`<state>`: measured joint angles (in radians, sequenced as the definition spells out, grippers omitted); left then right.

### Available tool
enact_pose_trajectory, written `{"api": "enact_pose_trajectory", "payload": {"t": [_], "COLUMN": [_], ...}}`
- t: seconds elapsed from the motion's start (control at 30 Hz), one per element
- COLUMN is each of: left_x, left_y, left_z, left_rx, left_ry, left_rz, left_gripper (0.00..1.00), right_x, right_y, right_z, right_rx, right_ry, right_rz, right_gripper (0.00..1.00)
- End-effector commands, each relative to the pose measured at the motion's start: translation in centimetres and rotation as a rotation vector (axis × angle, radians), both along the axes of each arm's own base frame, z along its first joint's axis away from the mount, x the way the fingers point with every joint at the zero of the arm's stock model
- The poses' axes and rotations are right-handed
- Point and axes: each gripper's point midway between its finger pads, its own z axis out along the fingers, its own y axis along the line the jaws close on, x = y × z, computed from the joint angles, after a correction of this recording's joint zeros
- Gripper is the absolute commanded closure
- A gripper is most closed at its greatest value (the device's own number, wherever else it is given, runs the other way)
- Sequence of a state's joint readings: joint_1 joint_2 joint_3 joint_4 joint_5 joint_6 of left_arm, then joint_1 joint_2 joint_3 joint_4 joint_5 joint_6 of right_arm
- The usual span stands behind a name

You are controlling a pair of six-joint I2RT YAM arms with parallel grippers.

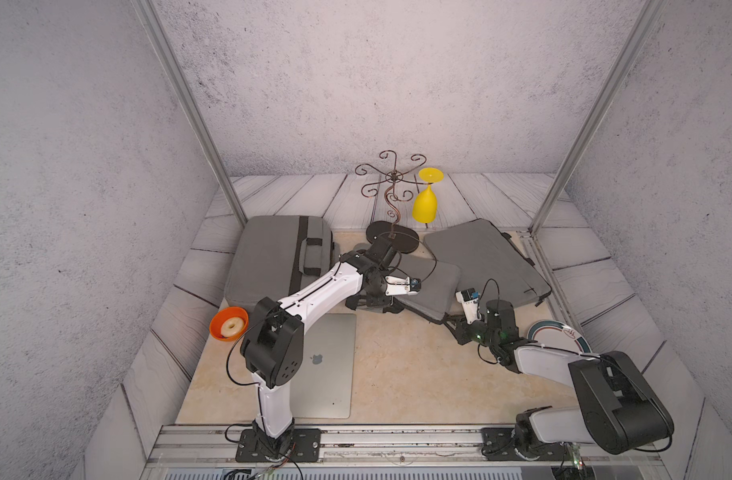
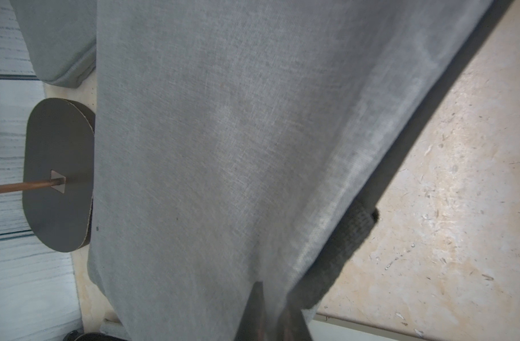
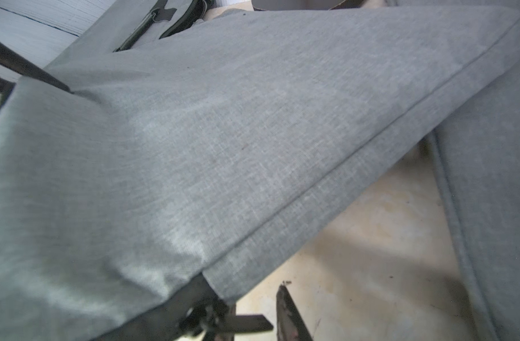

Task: Open the zippered laptop bag and take out the laptop
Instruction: Unzip the zipper on the zippered laptop bag.

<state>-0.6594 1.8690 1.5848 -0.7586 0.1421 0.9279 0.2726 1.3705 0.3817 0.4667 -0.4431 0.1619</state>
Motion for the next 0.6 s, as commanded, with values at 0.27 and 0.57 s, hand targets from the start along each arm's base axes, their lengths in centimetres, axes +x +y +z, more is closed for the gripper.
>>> {"api": "enact_pose_trajectory", "payload": {"t": [0.27, 0.57], "left_x": [0.7, 0.5], "left_y": [0.6, 0.6], "left_z": [-0.3, -0.6], "left_rx": [0.015, 0.010], "left_ry": [-0.011, 0.006], "left_rz": [0.034, 0.048], "left_gripper": [1.00, 1.00], "right_x": [-0.7, -1.6], "right_y": [0.2, 0.1], "right_z": [1.1, 1.4], "right_rx": [-0.003, 0.005], "right_ry": [-0.049, -0.022], "right_rz": [0.019, 0.015], "right_gripper": [0.81, 0.91]}}
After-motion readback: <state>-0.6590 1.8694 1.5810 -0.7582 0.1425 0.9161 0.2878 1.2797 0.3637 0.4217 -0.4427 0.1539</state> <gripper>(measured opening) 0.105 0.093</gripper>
